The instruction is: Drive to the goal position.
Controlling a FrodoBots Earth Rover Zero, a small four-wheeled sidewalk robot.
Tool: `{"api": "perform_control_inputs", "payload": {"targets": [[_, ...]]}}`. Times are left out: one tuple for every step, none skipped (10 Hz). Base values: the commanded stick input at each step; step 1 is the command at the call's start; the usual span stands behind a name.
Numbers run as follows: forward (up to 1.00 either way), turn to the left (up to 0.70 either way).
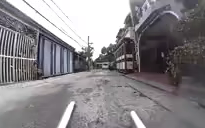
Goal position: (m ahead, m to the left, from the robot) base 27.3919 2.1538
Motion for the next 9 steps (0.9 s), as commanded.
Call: {"api": "perform_control_inputs", "payload": {"targets": [[0.85, 0.00], [0.85, 0.00], [0.85, 0.00], [0.85, 0.00], [0.85, 0.00], [0.85, 0.00], [0.85, 0.00], [0.85, 0.00], [0.85, 0.00]]}}
